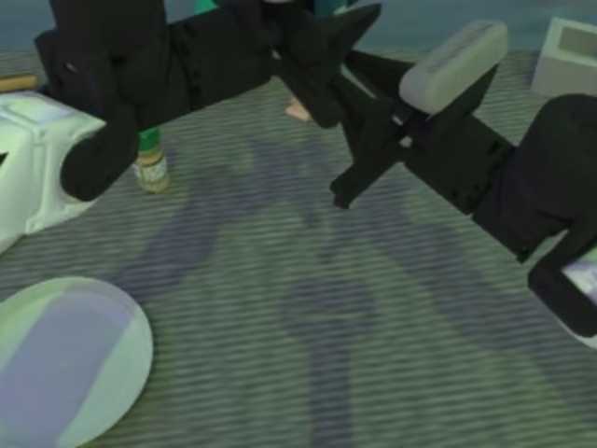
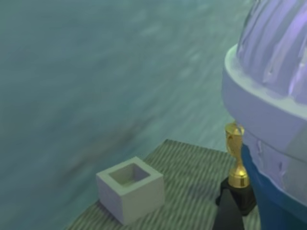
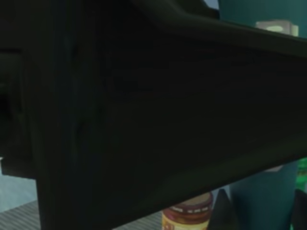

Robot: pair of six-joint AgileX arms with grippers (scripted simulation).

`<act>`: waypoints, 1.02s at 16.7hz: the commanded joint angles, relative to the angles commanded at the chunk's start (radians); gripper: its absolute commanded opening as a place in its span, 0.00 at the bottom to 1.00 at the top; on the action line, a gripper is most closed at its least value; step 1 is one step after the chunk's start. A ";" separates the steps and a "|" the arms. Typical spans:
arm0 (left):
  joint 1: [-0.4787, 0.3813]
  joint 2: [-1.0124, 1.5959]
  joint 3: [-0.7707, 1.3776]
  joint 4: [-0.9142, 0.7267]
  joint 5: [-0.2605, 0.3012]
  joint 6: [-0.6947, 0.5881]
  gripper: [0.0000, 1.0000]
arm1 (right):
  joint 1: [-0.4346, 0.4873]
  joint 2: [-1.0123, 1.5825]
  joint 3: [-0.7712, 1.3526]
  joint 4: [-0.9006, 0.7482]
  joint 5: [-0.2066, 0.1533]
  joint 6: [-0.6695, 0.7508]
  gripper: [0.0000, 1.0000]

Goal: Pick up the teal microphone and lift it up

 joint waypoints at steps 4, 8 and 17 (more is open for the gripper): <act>0.000 0.000 0.000 0.000 0.000 0.000 0.00 | 0.000 0.000 0.000 0.000 0.000 0.000 0.00; 0.000 0.000 0.000 0.000 0.000 0.000 0.00 | 0.000 0.000 0.000 0.000 0.000 0.000 0.15; 0.000 0.000 0.000 0.000 0.000 0.000 0.00 | 0.000 0.000 0.000 0.000 0.000 0.000 0.83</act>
